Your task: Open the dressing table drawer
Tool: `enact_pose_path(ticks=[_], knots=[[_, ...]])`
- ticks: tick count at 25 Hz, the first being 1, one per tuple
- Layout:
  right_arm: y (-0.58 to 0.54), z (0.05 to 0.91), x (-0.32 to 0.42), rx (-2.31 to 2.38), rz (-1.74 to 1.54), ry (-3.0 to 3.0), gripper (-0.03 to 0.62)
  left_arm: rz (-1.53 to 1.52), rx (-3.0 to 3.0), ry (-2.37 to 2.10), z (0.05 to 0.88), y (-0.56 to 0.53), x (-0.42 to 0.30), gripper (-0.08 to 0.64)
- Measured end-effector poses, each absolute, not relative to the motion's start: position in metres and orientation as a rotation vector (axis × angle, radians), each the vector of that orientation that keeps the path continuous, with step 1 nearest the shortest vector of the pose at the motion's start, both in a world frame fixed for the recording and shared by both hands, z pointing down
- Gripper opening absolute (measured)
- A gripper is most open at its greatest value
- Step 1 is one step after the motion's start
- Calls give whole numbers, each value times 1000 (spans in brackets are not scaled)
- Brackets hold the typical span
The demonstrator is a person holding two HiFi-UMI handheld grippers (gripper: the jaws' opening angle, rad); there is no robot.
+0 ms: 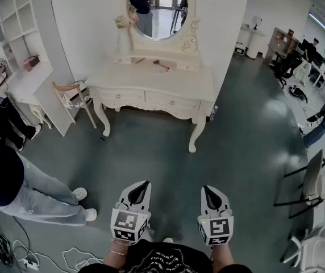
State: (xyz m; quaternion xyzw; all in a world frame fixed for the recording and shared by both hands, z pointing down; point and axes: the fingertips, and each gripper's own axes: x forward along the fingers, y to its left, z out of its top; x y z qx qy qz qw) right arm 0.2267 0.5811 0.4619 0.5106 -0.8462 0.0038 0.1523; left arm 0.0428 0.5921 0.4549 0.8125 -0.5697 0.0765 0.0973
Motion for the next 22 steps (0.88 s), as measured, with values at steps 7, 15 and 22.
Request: enact_pose_path(ticks=[7,15,22], knots=[[556,464,209,1498,19,-2382,9,227,2413,-1643,458,563,20,17],[522,452,188,1615,20,-2368,11,229,2478,-1628,450,522,-10,17],[501,448,158,1610,12,-2379,12,192,2513,-1618,439,495,-37,17]])
